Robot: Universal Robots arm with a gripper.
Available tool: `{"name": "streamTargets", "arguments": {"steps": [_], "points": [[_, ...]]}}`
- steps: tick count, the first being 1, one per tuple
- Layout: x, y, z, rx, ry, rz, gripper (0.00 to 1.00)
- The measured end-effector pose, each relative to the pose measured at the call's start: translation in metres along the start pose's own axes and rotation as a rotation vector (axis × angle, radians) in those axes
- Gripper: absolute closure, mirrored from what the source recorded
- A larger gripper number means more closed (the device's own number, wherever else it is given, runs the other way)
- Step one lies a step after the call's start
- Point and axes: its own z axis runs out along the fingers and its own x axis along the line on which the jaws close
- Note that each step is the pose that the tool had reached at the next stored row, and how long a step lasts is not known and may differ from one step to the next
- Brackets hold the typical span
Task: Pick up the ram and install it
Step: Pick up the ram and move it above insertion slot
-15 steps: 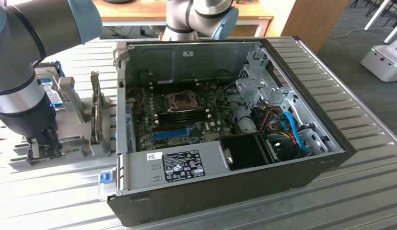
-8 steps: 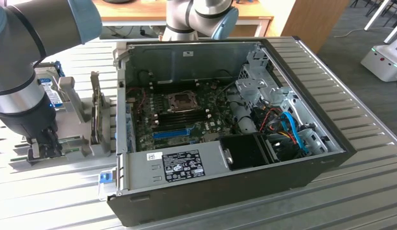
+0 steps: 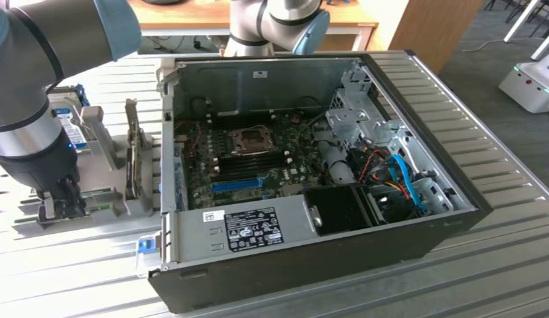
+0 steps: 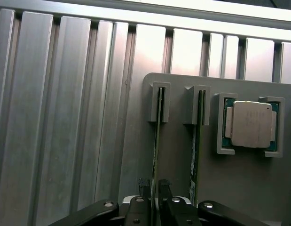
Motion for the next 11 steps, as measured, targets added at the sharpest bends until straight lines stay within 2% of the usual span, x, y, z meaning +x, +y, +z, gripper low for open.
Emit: {"name": "streamTargets", "arguments": {"steps": [4,6,11], "points": [[0.0,0.0,0.0,0.0,0.0,0.0,0.78],[0.0,0.0,0.0,0.0,0.0,0.0,0.86],[0.0,0.0,0.0,0.0,0.0,0.0,0.88]]}}
